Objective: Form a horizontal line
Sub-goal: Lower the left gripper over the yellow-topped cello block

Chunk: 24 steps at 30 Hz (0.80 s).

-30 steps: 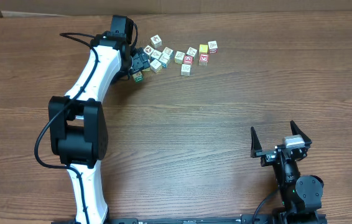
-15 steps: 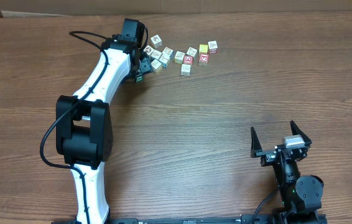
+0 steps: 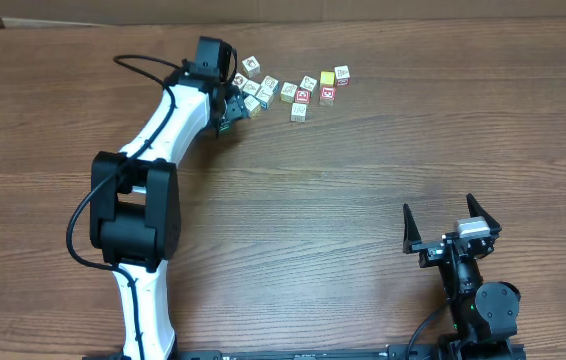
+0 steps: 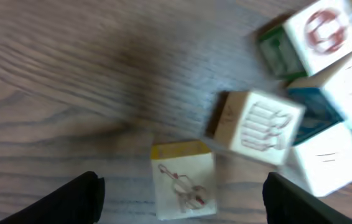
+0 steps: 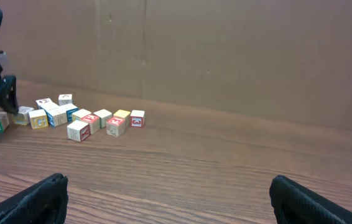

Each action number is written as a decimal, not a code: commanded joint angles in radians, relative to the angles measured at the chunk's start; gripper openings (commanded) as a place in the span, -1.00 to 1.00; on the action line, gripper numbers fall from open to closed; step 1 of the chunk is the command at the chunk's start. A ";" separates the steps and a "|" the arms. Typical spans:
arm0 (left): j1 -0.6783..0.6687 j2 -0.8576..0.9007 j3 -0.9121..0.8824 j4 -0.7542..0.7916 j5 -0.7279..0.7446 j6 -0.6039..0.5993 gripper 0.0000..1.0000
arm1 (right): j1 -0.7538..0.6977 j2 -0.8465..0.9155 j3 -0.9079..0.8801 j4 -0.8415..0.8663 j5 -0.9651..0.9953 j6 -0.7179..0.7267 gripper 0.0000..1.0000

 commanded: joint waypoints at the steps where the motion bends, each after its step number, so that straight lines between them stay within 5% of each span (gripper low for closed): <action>1: -0.006 0.005 -0.029 0.021 -0.013 0.010 0.48 | 0.004 -0.010 -0.011 0.006 -0.006 -0.001 1.00; 11: -0.008 0.010 -0.037 0.042 -0.015 0.010 0.11 | 0.004 -0.010 -0.011 0.006 -0.006 -0.001 1.00; 24: -0.007 0.062 -0.037 0.066 -0.012 0.010 -0.07 | 0.004 -0.010 -0.011 0.006 -0.006 -0.001 1.00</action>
